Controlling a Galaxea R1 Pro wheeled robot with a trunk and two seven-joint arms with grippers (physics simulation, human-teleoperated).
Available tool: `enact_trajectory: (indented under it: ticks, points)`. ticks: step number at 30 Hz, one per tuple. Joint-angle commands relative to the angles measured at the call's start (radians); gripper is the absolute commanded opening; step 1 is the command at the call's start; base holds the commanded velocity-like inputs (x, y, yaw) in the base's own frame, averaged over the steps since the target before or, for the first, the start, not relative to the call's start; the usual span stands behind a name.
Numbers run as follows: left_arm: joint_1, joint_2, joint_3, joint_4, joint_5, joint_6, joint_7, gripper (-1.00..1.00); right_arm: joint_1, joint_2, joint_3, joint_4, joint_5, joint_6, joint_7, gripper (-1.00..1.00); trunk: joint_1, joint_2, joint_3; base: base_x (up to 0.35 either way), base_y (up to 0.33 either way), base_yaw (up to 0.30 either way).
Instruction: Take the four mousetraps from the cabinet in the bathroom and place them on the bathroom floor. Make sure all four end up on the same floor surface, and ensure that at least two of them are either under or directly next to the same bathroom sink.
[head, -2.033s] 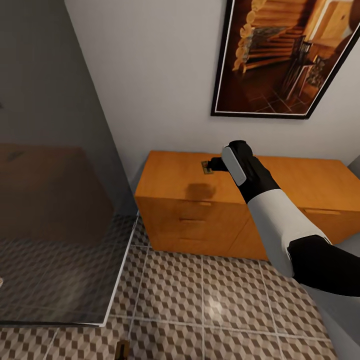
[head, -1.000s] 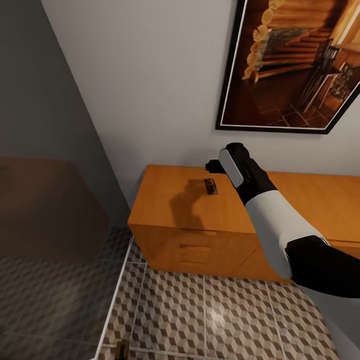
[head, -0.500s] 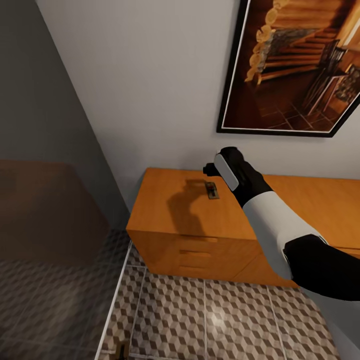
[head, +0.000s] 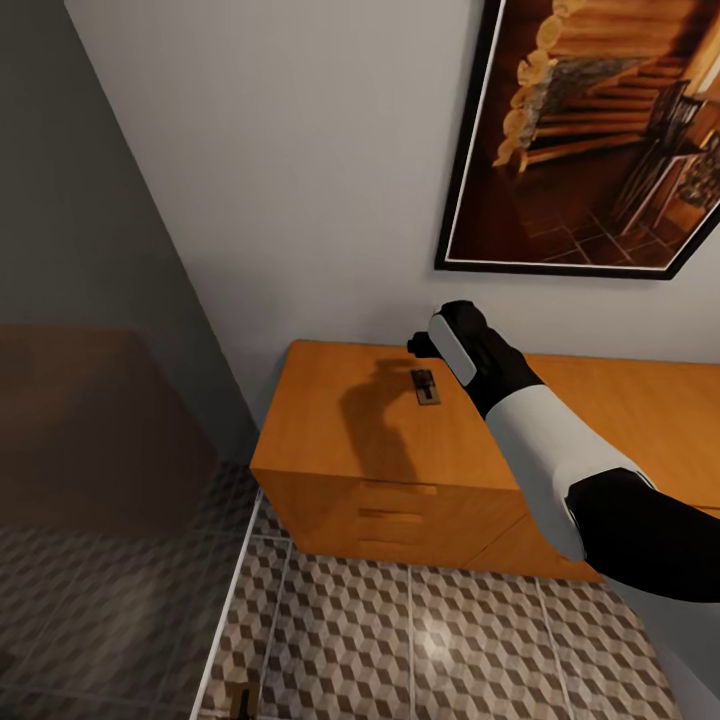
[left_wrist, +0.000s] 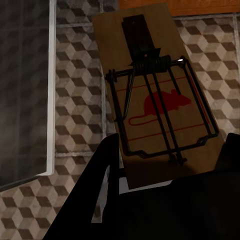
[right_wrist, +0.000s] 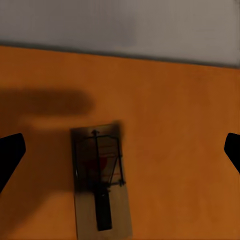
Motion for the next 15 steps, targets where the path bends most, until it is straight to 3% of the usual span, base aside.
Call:
enact_trajectory:
  ticks: [1,15]
  points:
    - [-0.001,-0.001,-0.009,0.004,0.005,-0.006,0.004,-1.0,-0.001,-0.001,0.004,0.001,-0.01,-0.004,-0.009,1.0,0.0,-0.001,-0.001,0.015,0.0,0.0]
    - [-0.001,-0.001,-0.009,0.004,0.005,-0.007,0.004,-1.0,0.001,-0.002,0.004,0.04,-0.008,-0.037,0.077,1.0,0.0,-0.001,-0.001,0.002,0.0,0.0]
